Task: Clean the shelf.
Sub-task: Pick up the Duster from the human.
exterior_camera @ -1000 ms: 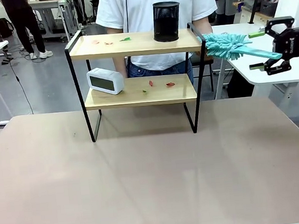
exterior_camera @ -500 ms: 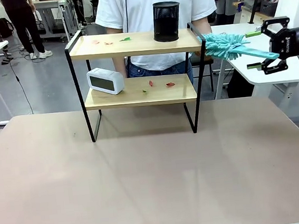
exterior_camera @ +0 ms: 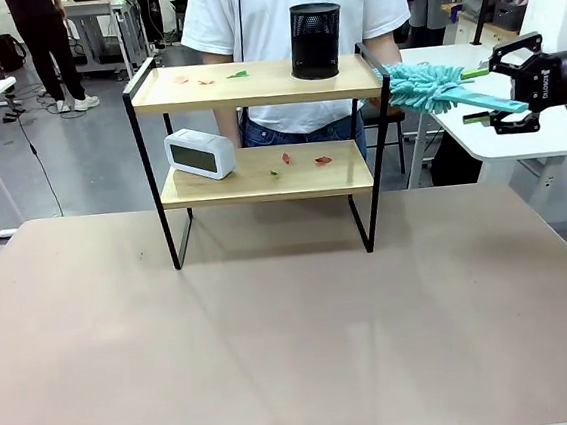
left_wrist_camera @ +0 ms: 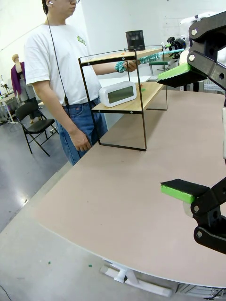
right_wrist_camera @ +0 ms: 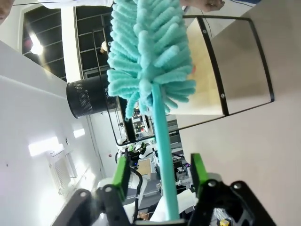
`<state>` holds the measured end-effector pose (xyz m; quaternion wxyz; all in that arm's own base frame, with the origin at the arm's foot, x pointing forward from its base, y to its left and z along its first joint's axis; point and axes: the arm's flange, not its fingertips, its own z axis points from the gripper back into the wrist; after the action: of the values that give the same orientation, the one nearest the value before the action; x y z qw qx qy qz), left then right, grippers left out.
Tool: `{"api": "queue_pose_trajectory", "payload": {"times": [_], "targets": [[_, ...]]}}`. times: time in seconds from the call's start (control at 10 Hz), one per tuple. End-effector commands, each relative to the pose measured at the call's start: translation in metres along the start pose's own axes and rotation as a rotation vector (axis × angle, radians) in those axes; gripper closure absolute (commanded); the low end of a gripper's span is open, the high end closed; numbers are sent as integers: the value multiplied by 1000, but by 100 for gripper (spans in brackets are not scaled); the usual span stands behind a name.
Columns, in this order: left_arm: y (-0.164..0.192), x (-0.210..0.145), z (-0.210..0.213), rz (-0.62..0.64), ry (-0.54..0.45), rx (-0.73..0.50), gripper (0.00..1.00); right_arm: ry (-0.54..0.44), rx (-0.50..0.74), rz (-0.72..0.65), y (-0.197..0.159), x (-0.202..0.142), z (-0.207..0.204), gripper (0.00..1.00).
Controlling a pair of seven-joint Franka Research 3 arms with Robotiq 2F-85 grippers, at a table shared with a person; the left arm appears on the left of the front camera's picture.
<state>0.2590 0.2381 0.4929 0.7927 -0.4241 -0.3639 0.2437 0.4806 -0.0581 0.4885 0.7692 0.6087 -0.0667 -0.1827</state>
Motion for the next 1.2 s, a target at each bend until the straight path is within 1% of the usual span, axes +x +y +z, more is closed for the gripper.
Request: {"api": "queue_pose_trajectory", "payload": {"times": [0.0, 0.1, 0.3, 0.7, 0.9, 1.0, 1.1], "targets": [[0, 1, 0, -20, -8, -20, 0, -21, 10, 15, 4, 3, -7, 100], [0, 1, 0, -20, -8, -20, 0, -23, 8, 16, 3, 3, -7, 80], [0, 1, 0, -20, -8, -20, 0, -31, -2, 22, 4, 3, -8, 100], [0, 1, 0, -20, -8, -20, 0, -23, -4, 21, 1, 3, -9, 100], [0, 1, 0, -20, -8, -20, 0, -13, -26, 37, 1, 1, -10, 100], [0, 1, 0, -20, -8, -20, 0, -21, -41, 62, 4, -4, -6, 100], [0, 1, 0, -20, -8, -20, 0, -19, -76, 131, 10, -20, 8, 100]]}}
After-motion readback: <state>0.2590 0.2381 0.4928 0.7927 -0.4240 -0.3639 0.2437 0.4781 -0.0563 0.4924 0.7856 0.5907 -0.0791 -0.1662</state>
